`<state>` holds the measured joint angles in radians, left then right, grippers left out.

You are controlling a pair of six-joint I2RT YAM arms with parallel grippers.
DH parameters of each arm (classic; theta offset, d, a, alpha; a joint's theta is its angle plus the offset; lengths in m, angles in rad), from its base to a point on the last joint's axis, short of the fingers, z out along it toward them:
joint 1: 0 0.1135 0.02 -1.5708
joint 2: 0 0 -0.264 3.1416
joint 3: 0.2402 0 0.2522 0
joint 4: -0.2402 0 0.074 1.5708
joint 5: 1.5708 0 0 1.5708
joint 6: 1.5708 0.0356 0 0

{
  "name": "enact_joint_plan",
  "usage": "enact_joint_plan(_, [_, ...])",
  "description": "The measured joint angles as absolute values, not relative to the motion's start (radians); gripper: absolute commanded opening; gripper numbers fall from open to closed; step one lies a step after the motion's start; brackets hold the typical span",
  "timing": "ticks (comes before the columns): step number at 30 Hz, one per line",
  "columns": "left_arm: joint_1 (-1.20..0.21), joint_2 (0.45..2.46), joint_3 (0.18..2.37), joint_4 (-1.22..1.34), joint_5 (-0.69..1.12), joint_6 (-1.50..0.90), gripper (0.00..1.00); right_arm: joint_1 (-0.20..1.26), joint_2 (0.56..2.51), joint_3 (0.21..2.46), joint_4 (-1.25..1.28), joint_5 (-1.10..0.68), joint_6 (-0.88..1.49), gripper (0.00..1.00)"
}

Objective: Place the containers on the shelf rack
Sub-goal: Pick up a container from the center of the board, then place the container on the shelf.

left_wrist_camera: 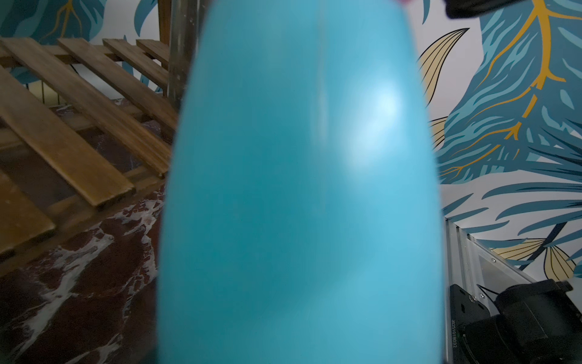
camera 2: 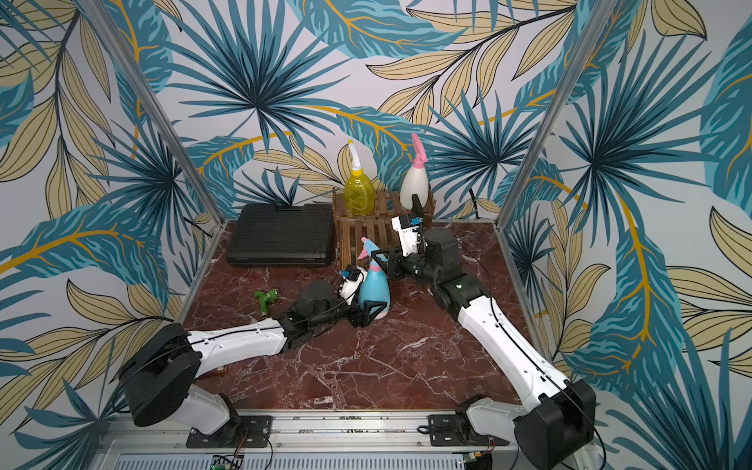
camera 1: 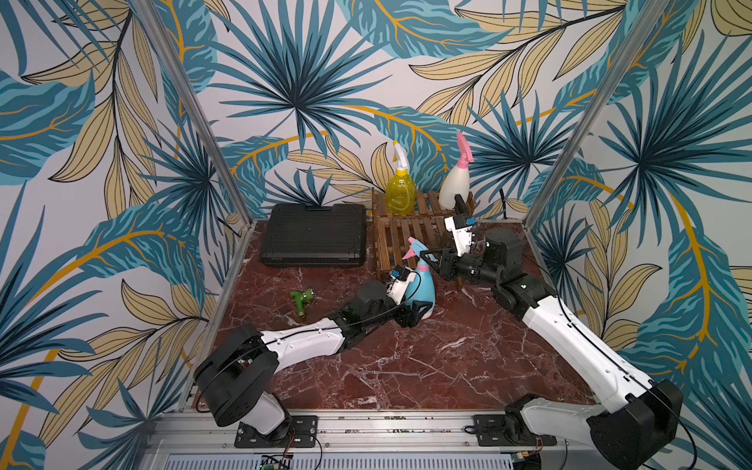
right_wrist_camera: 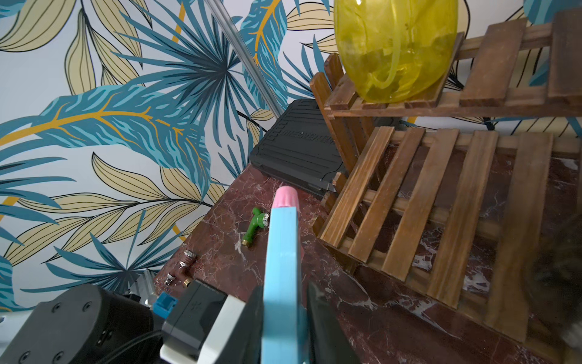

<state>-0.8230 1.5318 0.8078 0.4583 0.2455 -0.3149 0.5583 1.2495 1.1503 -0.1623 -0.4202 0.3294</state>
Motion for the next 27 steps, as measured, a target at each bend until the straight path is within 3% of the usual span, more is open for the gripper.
enact_joint_plan(4, [-0.824, 1.532, 0.808, 0.463, 0.257, -0.307, 1.0, 0.564, 1.25, 1.15, -0.175, -0.38, 0.321, 0.05])
enact_joint_plan(8, [-0.823, 1.532, 0.787, 0.532, 0.289, -0.295, 1.0, 0.574, 1.237, 1.142, -0.178, -0.344, 0.319, 0.0])
enact_joint_plan(17, [-0.822, 1.49, 0.7, 0.62, 0.318, -0.275, 1.0, 0.58, 1.145, 1.08, -0.16, -0.247, 0.28, 0.0])
enact_joint_plan(27, [-0.738, 1.163, 0.64, 0.472, 0.305, -0.214, 1.0, 0.62, 1.016, 0.991, -0.038, -0.05, 0.158, 0.0])
